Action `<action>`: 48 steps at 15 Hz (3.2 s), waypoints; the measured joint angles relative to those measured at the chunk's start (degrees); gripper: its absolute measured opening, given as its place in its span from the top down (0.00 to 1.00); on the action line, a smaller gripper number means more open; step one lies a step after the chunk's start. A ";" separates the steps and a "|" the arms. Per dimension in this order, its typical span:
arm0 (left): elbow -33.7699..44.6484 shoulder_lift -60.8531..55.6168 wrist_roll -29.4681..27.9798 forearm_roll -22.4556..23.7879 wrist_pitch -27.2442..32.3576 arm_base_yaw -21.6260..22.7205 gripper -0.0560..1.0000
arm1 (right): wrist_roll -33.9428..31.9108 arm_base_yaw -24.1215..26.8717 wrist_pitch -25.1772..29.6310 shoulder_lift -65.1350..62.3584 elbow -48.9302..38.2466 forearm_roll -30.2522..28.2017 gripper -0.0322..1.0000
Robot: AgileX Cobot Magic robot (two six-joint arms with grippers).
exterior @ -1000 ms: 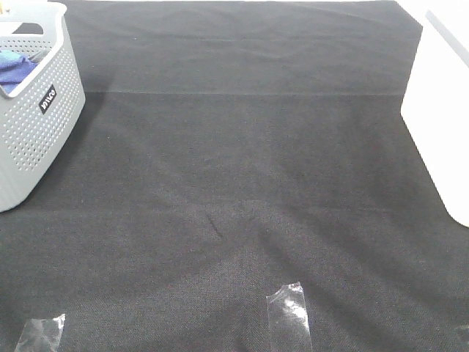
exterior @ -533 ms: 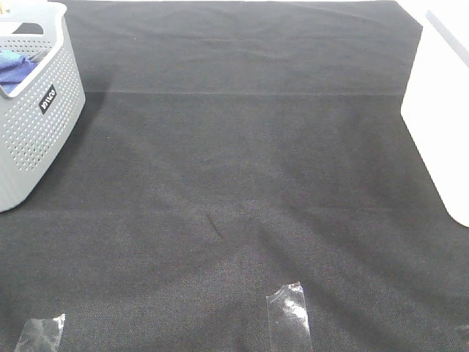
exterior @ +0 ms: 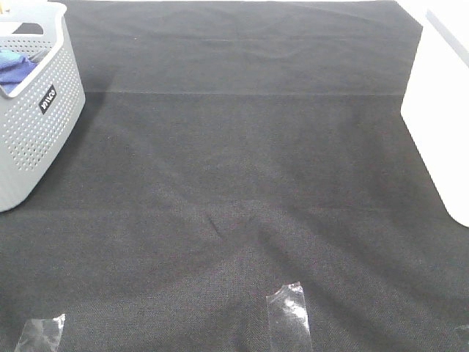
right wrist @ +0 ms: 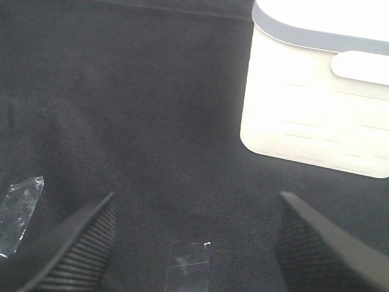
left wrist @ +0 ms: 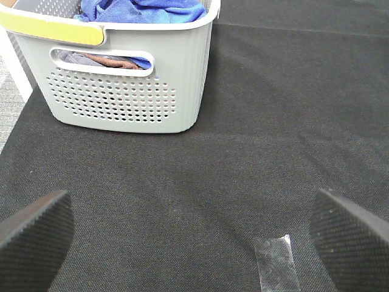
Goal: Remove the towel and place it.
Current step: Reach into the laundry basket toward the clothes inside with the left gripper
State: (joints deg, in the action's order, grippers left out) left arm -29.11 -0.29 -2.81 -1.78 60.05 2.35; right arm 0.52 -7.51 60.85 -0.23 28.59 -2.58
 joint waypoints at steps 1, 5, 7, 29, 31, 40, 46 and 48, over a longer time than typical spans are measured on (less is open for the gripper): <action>0.00 0.00 0.00 0.06 0.00 0.00 0.01 | 0.00 0.00 0.00 0.00 0.00 0.00 0.30; 0.00 0.00 1.89 0.17 0.00 0.00 0.01 | 0.00 0.00 0.00 0.00 0.00 0.00 0.30; 0.00 0.00 2.81 0.29 0.00 0.00 0.01 | 0.00 0.00 0.00 0.00 0.00 0.00 0.30; 0.00 0.92 2.81 0.57 0.00 0.00 0.01 | 0.00 0.00 0.00 0.00 0.00 0.00 0.30; 0.00 3.95 2.81 0.57 0.00 0.00 0.01 | 0.00 0.00 0.00 0.00 0.00 0.00 0.30; -19.14 33.69 19.02 0.57 9.63 0.00 0.01 | 0.00 0.00 0.00 0.00 0.00 0.00 0.30; -51.62 69.27 45.66 11.06 9.80 0.00 0.01 | 0.00 0.00 0.00 0.00 0.00 0.00 0.30; -61.13 80.50 49.33 16.27 9.74 0.00 0.01 | 0.00 0.00 0.00 0.00 0.00 0.00 0.30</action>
State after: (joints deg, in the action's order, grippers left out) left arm -90.24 80.21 46.52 14.50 69.79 2.35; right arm 0.52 -7.51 60.85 -0.23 28.59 -2.58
